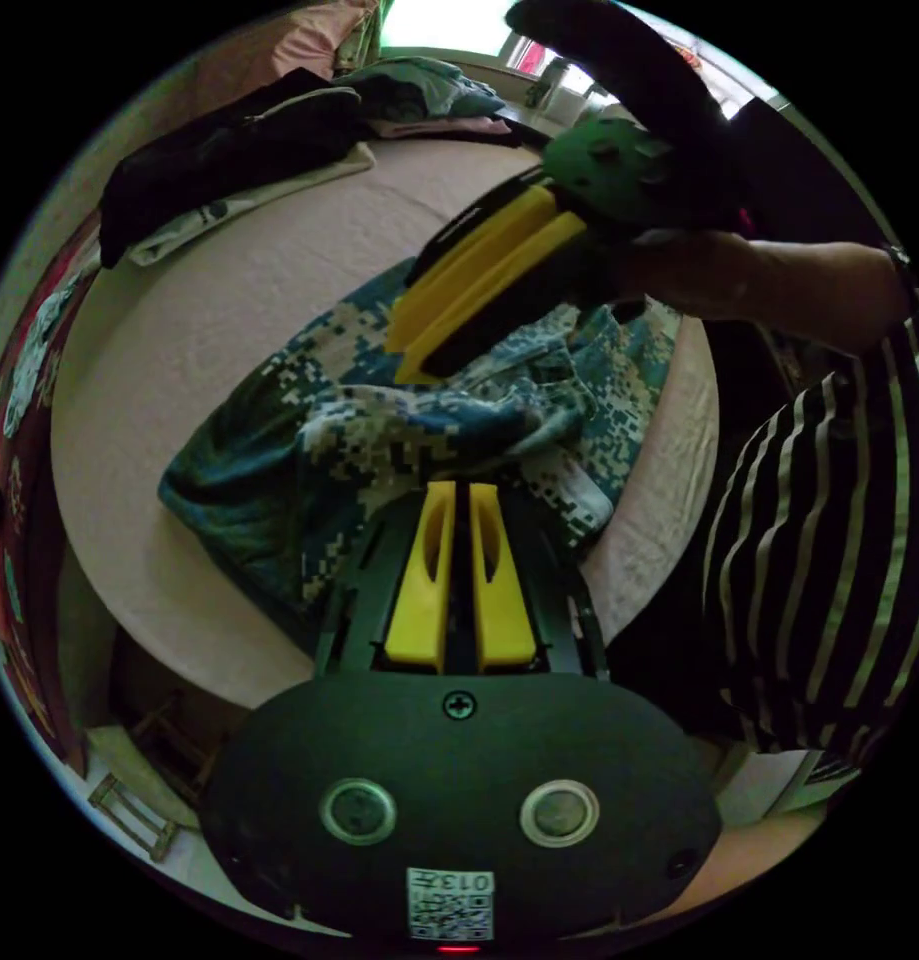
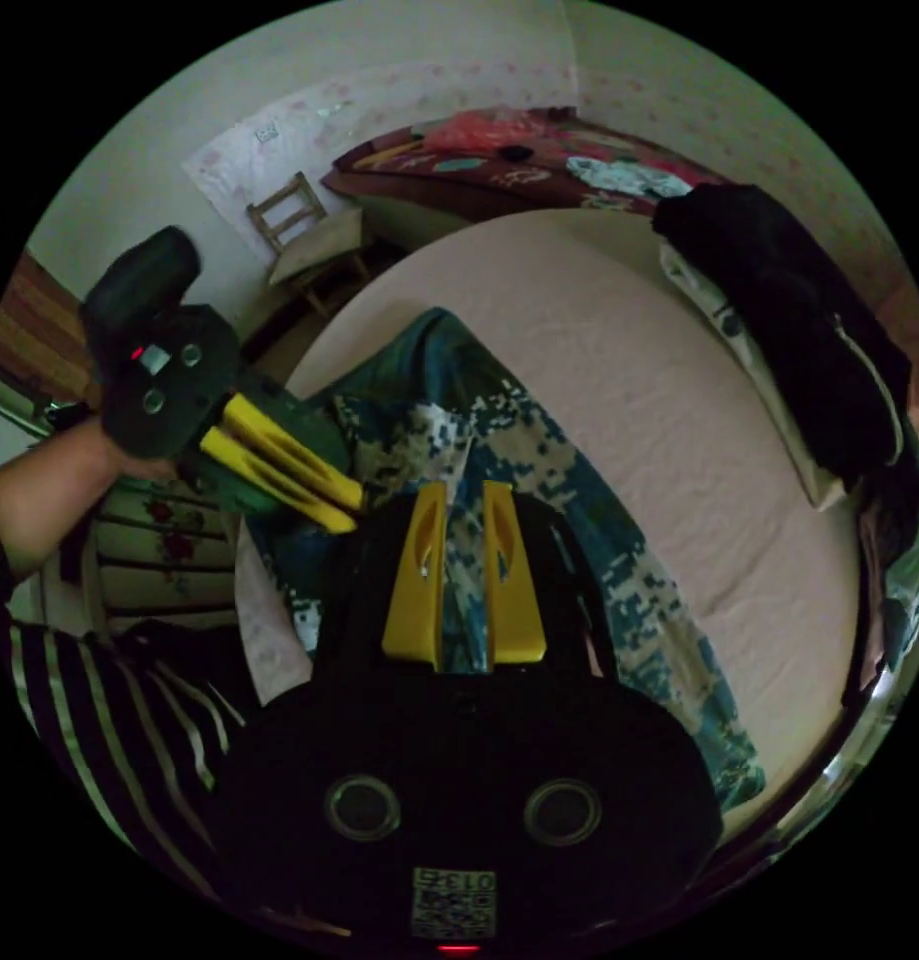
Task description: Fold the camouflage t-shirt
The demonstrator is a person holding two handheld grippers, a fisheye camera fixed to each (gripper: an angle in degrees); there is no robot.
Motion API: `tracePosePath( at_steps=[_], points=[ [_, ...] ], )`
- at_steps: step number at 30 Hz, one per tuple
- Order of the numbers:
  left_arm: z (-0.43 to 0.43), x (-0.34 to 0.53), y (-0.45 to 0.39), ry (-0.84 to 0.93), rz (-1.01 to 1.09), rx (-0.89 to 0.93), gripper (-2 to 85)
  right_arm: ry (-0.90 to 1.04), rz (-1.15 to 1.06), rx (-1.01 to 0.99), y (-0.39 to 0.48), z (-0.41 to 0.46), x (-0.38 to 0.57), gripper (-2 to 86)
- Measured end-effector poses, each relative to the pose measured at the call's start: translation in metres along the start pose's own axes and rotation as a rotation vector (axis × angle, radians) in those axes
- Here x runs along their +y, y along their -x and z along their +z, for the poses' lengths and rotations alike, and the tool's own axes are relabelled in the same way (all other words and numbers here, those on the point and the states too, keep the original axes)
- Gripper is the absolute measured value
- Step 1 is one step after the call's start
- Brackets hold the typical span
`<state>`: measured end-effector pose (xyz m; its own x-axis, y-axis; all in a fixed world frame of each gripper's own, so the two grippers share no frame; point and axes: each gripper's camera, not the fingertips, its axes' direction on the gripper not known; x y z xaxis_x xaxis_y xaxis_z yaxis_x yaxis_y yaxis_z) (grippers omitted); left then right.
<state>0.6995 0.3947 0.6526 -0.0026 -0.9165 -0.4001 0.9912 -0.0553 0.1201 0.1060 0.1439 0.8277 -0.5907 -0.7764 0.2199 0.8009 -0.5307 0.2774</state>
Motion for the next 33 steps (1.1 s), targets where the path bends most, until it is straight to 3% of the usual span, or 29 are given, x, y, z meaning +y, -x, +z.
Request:
tracePosePath(
  at_steps=[7,12,15,20,25,28,33],
  points=[
    [0.012,0.011,0.003,0.061,-0.023,-0.001,-0.4,0.113,-0.145,0.041,0.016,0.02,-0.028,1.4],
    [0.016,0.021,0.0,0.038,-0.026,-0.015,-0.4,0.041,-0.06,0.114,0.003,0.007,-0.032,1.1],
    [0.018,0.027,0.0,0.031,-0.042,0.003,-0.3,0.094,-0.029,0.052,-0.007,0.014,-0.034,2.3],
    [0.01,0.045,-0.005,0.03,-0.069,-0.052,0.7,0.02,0.01,0.042,-0.011,-0.021,-0.017,4.6],
    [-0.001,0.088,0.012,-0.06,-0.327,-0.102,6.6,-0.03,-0.159,-0.016,0.03,-0.042,0.028,6.6],
    [0.002,0.101,0.022,-0.104,-0.436,-0.079,8.8,-0.04,-0.279,0.097,0.064,-0.03,0.044,6.9],
    [0.015,0.096,0.029,-0.087,-0.475,-0.038,4.0,0.078,-0.299,0.187,0.077,0.004,0.042,4.8]
  ],
)
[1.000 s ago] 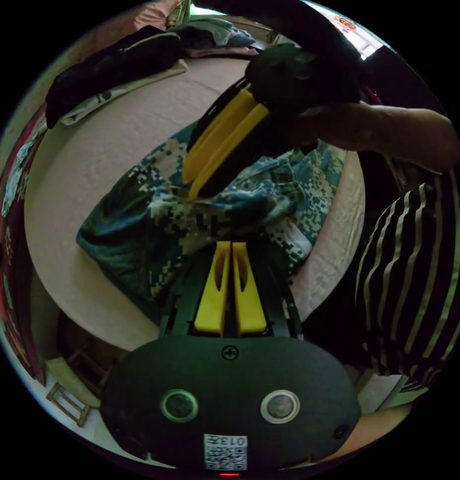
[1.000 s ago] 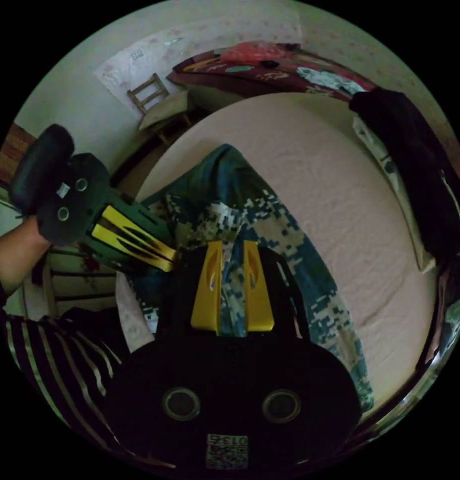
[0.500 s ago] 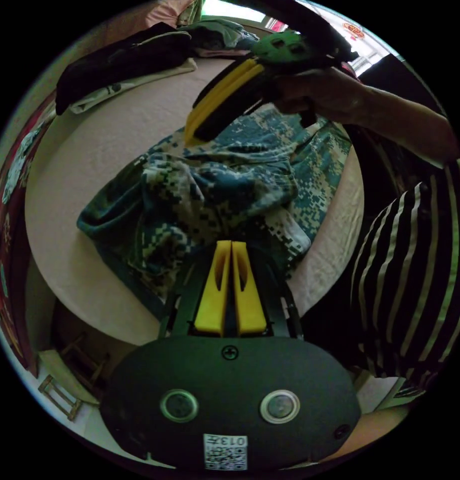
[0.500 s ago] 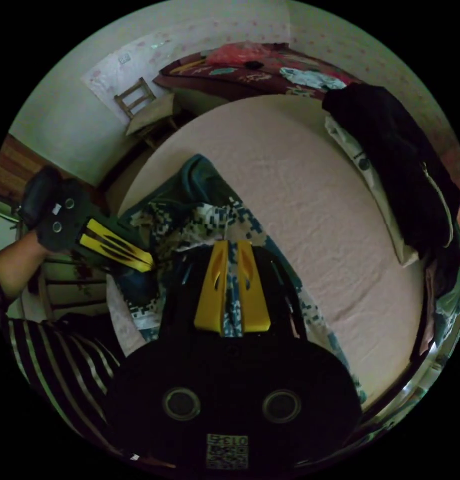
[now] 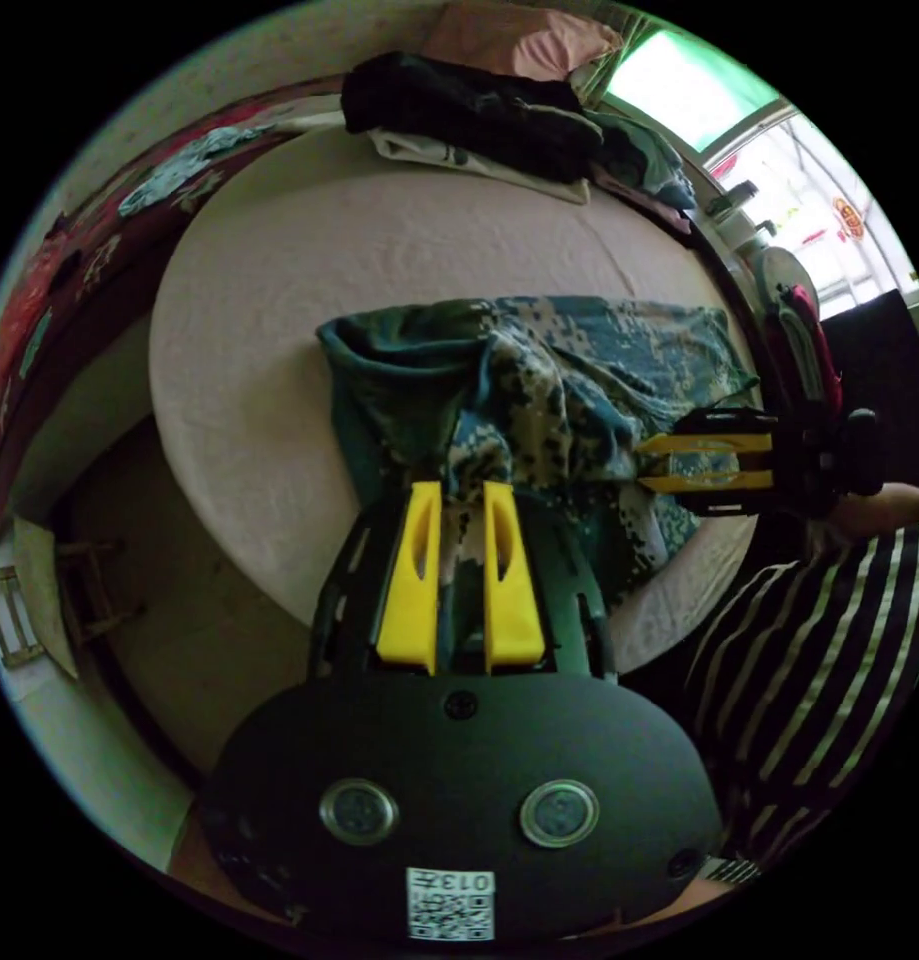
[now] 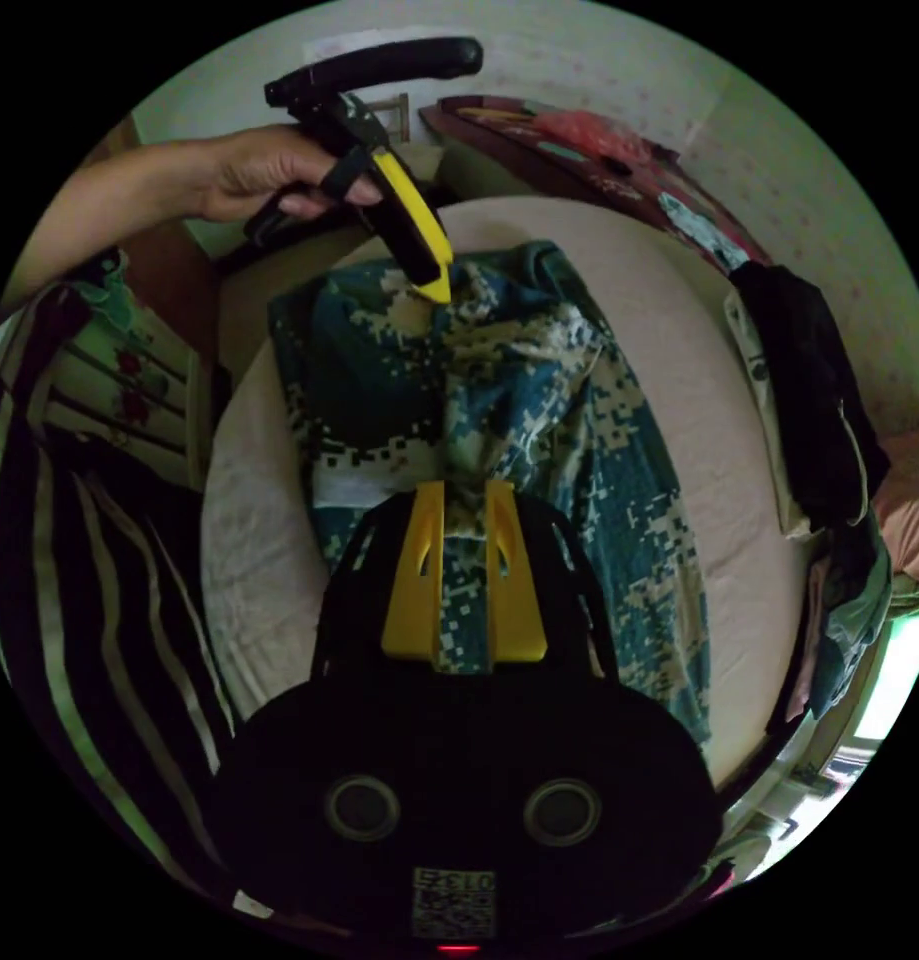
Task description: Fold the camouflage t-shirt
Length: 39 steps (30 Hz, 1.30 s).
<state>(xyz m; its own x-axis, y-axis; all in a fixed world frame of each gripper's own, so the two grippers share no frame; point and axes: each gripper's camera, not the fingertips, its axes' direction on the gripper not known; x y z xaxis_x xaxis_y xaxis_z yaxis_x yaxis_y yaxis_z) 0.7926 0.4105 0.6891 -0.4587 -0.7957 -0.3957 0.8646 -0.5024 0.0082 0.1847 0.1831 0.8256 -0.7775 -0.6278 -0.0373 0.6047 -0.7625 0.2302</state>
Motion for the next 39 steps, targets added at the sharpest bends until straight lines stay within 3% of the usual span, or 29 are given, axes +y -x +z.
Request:
tracePosePath(
  at_steps=[7,12,15,17,20,24,28,32,39],
  points=[
    [-0.003,0.01,0.016,0.106,0.051,-0.008,0.2,-0.022,0.058,-0.127,-0.018,-0.021,-0.002,1.4],
    [0.009,0.02,0.026,0.177,0.041,0.12,0.2,0.015,0.039,-0.155,-0.021,-0.016,-0.004,2.4],
    [0.011,0.035,0.02,0.254,0.077,-0.038,0.4,0.061,0.089,-0.185,-0.03,-0.023,-0.005,3.2],
    [-0.004,0.051,0.011,0.153,0.082,-0.129,0.3,0.003,0.114,-0.133,-0.035,-0.038,-0.002,2.9],
    [-0.017,0.059,-0.021,-0.066,0.144,-0.118,0.2,-0.151,0.134,0.009,-0.042,-0.061,-0.01,2.2],
    [0.01,0.057,-0.059,-0.065,0.186,-0.209,-0.1,-0.152,0.063,0.061,-0.047,-0.051,-0.056,0.7],
    [0.045,0.061,-0.063,-0.01,0.082,-0.184,-0.1,-0.09,0.008,0.002,-0.061,-0.027,-0.089,0.1],
    [0.048,0.079,-0.056,-0.062,-0.055,-0.106,0.5,0.03,-0.038,-0.087,-0.077,-0.004,-0.101,0.5],
    [0.026,0.168,-0.05,-0.219,-0.365,-0.075,7.6,-0.211,-0.041,-0.082,-0.134,-0.051,-0.12,5.7]
  ],
)
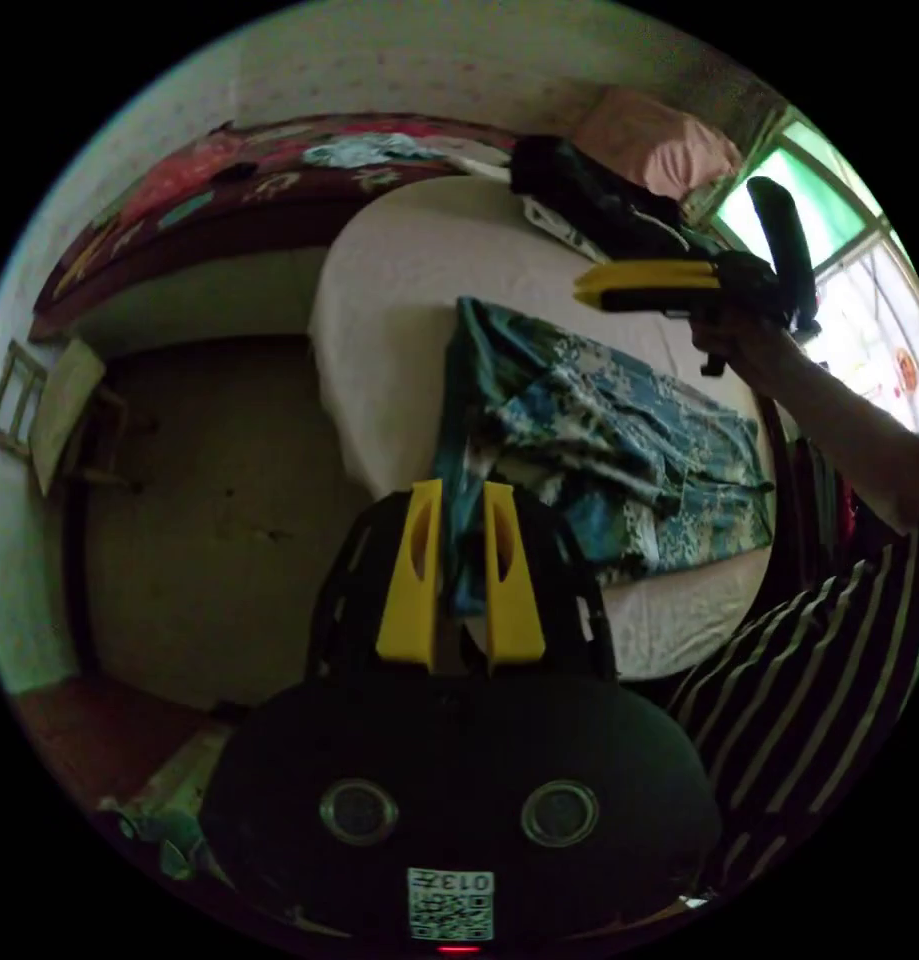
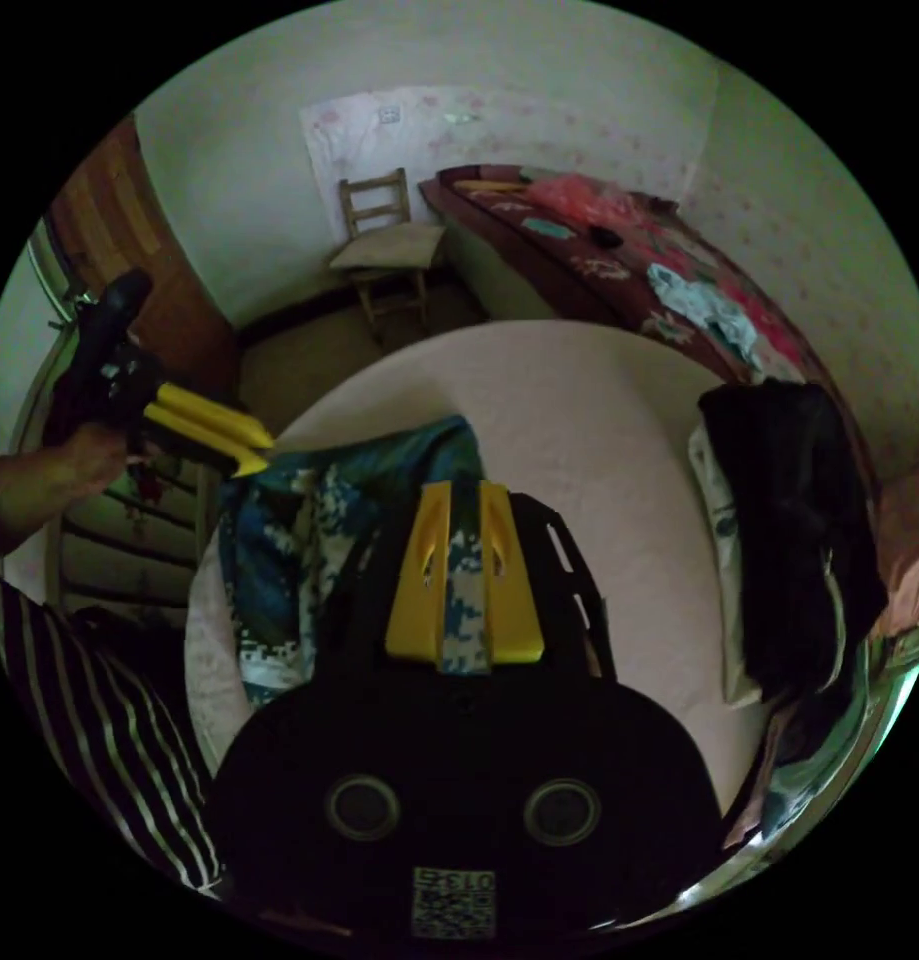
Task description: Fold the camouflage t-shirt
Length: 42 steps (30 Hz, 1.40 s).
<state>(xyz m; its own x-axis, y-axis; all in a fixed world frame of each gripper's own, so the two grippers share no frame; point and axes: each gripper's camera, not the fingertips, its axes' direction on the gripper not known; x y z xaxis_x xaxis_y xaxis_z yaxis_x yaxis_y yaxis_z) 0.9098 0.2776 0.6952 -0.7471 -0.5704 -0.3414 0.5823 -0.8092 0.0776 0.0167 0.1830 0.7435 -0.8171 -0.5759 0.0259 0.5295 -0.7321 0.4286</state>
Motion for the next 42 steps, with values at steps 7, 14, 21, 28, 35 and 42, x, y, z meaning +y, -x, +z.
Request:
tracePosePath(
  at_steps=[7,14,21,28,35,42],
  points=[
    [0.02,0.057,-0.001,0.067,-0.147,0.034,12.2,0.202,-0.193,-0.116,-0.029,0.05,-0.056,8.7],
    [0.038,0.059,-0.02,0.131,-0.182,0.051,6.3,0.316,-0.268,-0.152,-0.034,0.067,-0.056,5.3],
    [0.026,0.053,-0.051,0.149,-0.177,-0.056,1.8,0.261,-0.33,-0.06,-0.038,0.037,-0.026,1.4],
    [-0.014,0.038,-0.105,0.023,0.02,0.114,0.8,0.08,-0.268,-0.05,-0.075,-0.045,0.043,1.0],
    [-0.03,0.003,-0.209,-0.002,0.349,0.324,0.6,-0.049,-0.101,-0.026,-0.129,-0.132,0.168,1.0],
    [0.015,-0.037,-0.338,0.095,0.715,0.471,0.6,-0.04,0.068,0.072,-0.172,-0.189,0.33,1.0]
  ],
)
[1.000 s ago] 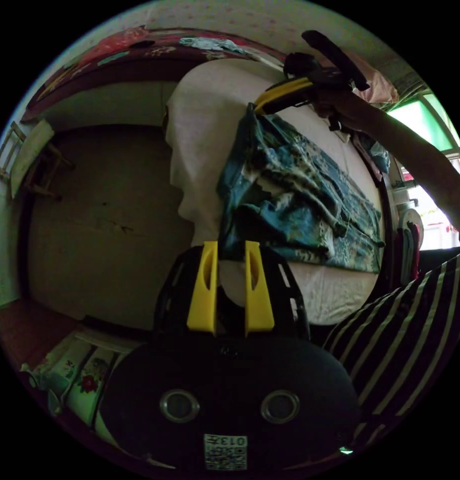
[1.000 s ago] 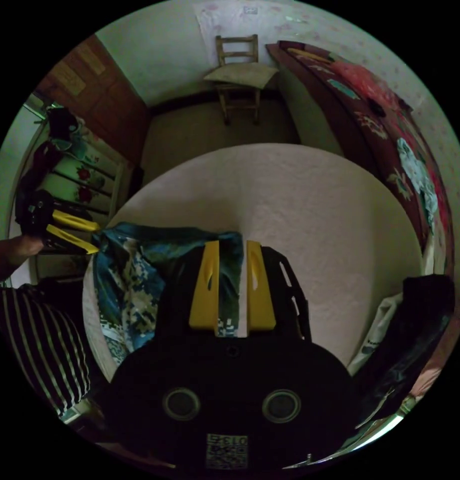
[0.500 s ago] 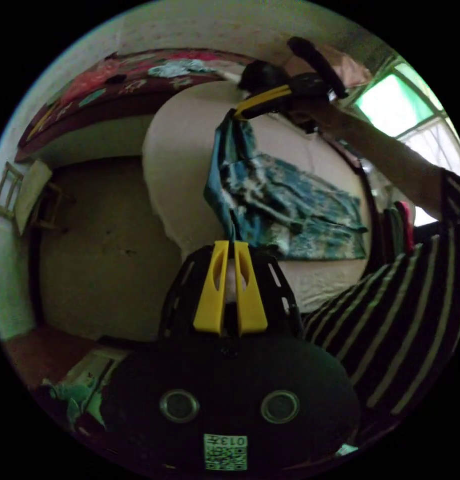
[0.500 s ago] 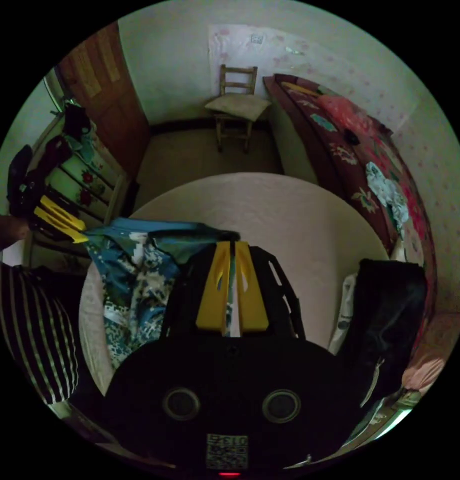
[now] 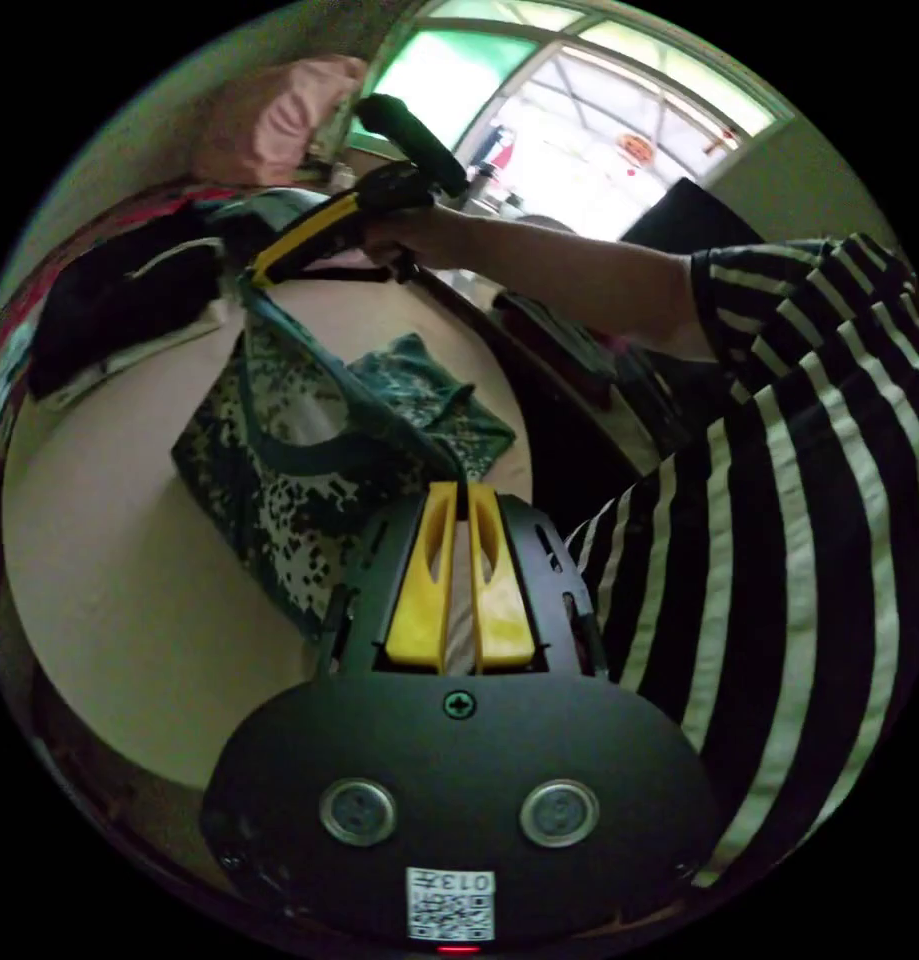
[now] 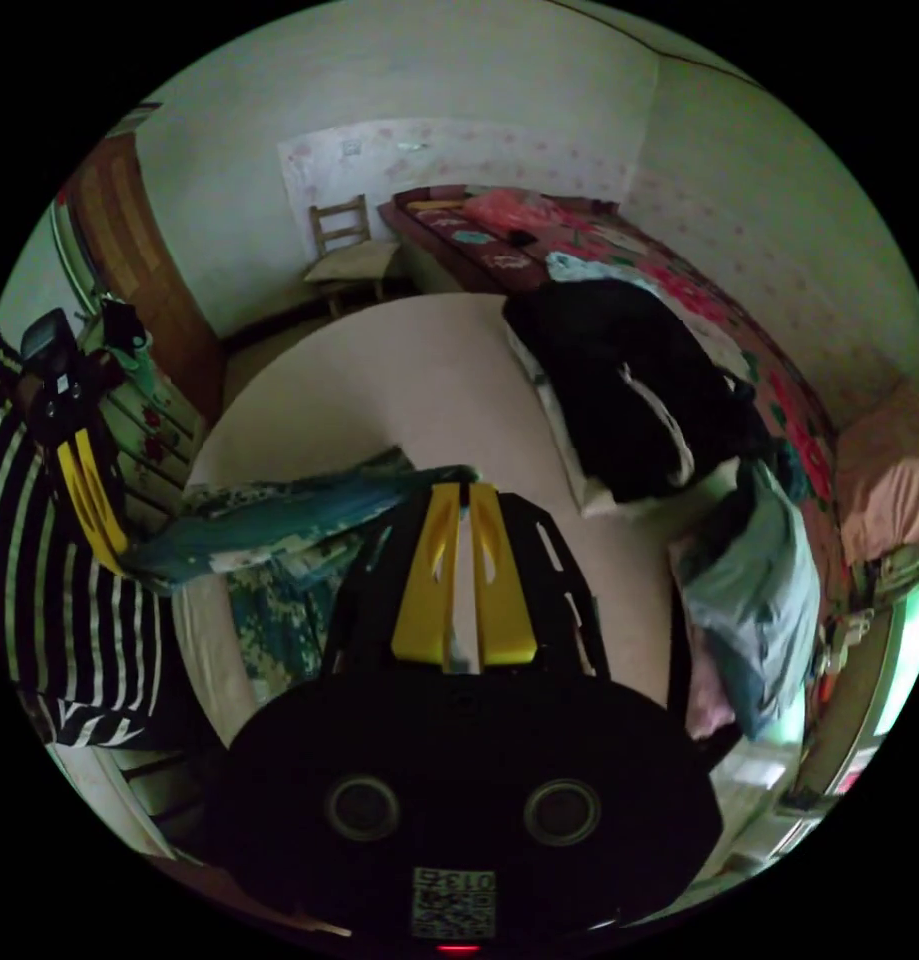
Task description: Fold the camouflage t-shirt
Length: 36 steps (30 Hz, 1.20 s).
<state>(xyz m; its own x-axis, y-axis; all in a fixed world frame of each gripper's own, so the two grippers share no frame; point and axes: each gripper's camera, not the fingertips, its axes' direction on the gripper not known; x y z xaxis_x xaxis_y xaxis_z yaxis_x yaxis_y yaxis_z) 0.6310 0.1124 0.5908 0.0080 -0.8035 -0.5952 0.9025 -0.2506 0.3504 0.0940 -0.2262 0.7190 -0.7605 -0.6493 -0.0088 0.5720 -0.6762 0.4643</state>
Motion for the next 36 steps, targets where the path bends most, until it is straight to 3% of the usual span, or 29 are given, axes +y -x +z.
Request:
tracePosePath(
  at_steps=[8,14,21,27,33,36],
  points=[
    [0.117,-0.106,-0.046,0.218,0.255,0.083,0.6,0.113,0.167,0.063,-0.04,-0.012,0.157,0.9],
    [0.162,-0.155,-0.064,0.249,0.225,0.149,0.6,0.14,0.234,0.071,-0.058,-0.016,0.238,0.8],
    [0.207,-0.192,-0.074,0.296,0.203,0.09,0.8,0.175,0.259,0.085,-0.071,-0.016,0.295,0.8],
    [0.214,-0.222,-0.104,0.294,0.31,0.061,1.8,0.17,0.246,0.108,-0.072,-0.029,0.333,0.8],
    [0.235,-0.231,-0.107,0.383,0.294,0.162,10.0,0.331,0.351,0.171,-0.071,-0.031,0.387,0.4],
    [0.23,-0.23,-0.115,0.398,0.309,0.202,13.4,0.28,0.453,0.248,-0.064,-0.057,0.419,0.3]
  ],
)
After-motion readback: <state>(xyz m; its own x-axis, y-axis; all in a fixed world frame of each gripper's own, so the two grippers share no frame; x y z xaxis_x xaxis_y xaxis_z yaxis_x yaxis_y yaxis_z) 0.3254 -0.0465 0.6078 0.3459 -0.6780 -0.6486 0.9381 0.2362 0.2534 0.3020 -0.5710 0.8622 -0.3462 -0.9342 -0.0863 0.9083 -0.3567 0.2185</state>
